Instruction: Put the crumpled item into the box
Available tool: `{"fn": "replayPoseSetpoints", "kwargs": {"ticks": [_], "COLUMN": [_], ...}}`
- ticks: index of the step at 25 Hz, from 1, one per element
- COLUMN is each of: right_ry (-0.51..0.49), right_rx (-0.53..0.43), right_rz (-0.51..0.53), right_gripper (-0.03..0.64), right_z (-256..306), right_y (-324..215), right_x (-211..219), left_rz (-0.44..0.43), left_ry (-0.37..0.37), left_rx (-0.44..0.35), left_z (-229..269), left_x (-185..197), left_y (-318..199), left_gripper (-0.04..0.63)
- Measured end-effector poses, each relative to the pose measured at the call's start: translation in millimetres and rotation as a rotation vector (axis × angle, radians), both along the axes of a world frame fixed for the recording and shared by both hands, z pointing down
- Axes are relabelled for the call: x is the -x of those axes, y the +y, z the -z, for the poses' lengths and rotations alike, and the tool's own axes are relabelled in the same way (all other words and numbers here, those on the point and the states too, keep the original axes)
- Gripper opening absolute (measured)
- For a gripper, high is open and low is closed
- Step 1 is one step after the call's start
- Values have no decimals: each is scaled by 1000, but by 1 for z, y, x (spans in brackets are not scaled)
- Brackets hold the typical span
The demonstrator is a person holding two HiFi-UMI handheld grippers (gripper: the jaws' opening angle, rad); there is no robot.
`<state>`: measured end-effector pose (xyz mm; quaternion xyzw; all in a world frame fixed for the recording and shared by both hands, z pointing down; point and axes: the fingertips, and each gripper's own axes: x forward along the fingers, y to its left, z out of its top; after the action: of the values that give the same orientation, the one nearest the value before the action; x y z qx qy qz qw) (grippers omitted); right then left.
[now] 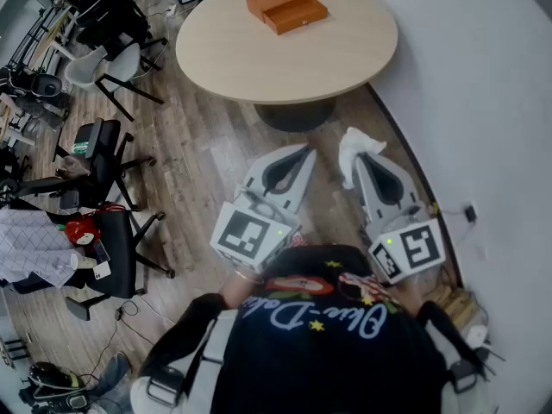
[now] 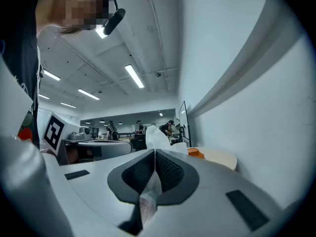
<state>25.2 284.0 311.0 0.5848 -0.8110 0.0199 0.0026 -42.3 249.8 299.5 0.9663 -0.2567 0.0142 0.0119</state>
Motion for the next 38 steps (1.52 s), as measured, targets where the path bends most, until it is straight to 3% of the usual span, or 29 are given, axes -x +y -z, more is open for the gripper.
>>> {"fn": "replayPoseSetpoints", "kwargs": {"ticks": [29, 38], "right_ry": [-49, -60], "right_rx": [9, 14], "right_rz": [98, 128], "right_gripper": [6, 6], "right_z": [-8, -13], "right_y": [28, 14], "right_x": [-28, -28], "left_rz": [101, 137], "left_ry": [-51, -69], "left_rx": [-1, 5], "left_z": [-7, -9], "left_x": [-22, -19], "left_y": [37, 25], "left_gripper": [-8, -8]}}
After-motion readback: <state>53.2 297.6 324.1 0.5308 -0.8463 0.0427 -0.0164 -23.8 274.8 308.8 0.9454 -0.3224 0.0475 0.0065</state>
